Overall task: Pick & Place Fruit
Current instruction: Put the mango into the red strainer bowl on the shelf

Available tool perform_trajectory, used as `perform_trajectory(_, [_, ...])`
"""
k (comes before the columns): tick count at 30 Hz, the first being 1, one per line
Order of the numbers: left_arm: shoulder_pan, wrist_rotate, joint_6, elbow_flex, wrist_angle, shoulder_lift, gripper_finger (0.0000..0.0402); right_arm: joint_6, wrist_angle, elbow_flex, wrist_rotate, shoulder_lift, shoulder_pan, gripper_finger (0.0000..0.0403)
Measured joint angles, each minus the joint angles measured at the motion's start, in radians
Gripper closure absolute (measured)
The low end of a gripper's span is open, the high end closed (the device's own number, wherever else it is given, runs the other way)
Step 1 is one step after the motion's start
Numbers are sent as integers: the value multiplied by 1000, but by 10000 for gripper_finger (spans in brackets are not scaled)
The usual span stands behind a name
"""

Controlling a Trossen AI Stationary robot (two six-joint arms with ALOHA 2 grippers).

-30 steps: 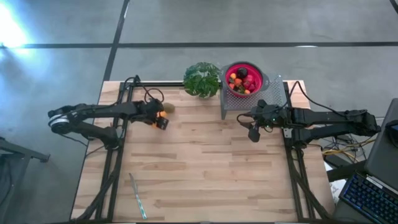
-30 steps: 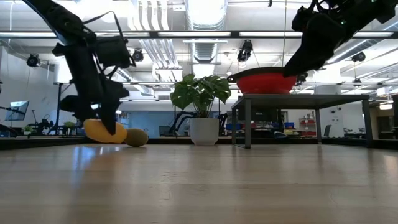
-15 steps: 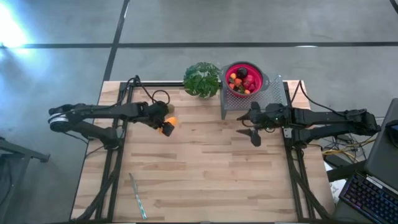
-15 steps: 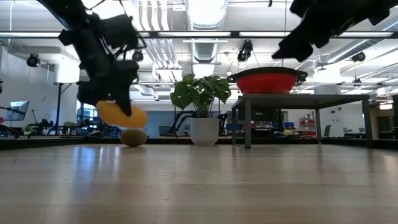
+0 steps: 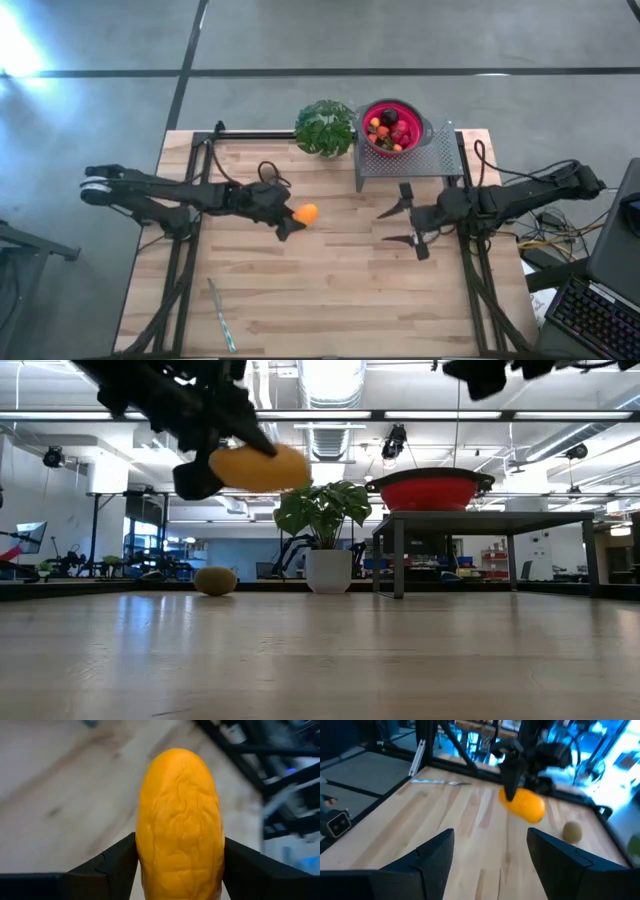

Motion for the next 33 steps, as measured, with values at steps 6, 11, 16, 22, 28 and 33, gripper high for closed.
perform_trajectory(6, [-51, 8, -79, -1, 178, 72, 152, -141, 19, 45, 198, 93, 144, 143])
perform_trajectory(11, [-55, 44, -125, 2, 341, 161, 152, -281, -26, 133, 451, 217, 236, 129])
perform_trajectory(16, [-55, 121, -207, 20, 569, 255, 152, -331, -76, 232, 698, 341, 297, 113])
perform_trajectory(22, [-55, 163, -236, 110, 628, 344, 152, -252, -289, 391, 787, 477, 330, 89])
perform_trajectory(28, [-53, 173, -224, 213, 622, 386, 152, -94, -606, 583, 814, 615, 335, 68])
perform_trajectory(33, [-43, 190, -215, 254, 586, 402, 152, -53, -757, 693, 891, 705, 342, 60])
